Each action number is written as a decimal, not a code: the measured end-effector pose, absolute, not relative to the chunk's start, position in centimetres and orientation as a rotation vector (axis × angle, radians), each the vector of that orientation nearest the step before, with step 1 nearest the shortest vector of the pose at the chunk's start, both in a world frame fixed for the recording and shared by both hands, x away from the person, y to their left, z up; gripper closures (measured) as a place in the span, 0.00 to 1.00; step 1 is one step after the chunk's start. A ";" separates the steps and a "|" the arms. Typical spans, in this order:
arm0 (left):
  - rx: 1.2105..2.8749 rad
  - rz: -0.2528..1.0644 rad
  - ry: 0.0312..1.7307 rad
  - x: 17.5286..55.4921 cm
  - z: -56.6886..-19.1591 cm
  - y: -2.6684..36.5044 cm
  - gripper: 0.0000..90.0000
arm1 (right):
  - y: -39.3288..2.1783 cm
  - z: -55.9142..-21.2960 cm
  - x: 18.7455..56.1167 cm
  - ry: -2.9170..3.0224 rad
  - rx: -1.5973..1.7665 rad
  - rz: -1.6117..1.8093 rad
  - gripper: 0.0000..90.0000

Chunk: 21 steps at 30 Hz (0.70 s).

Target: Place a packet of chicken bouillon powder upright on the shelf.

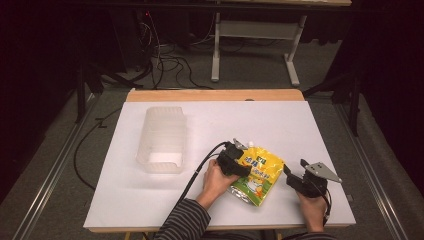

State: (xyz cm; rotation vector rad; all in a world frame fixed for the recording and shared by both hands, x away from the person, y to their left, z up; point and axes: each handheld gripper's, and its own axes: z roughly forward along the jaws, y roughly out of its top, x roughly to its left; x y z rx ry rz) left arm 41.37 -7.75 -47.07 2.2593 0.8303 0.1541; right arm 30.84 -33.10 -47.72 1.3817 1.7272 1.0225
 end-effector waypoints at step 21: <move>2.296 0.113 0.796 41.3 -46.6 -7.5 0.92 | -33.0 -47.7 30.9 1.741 1.373 1.017 0.36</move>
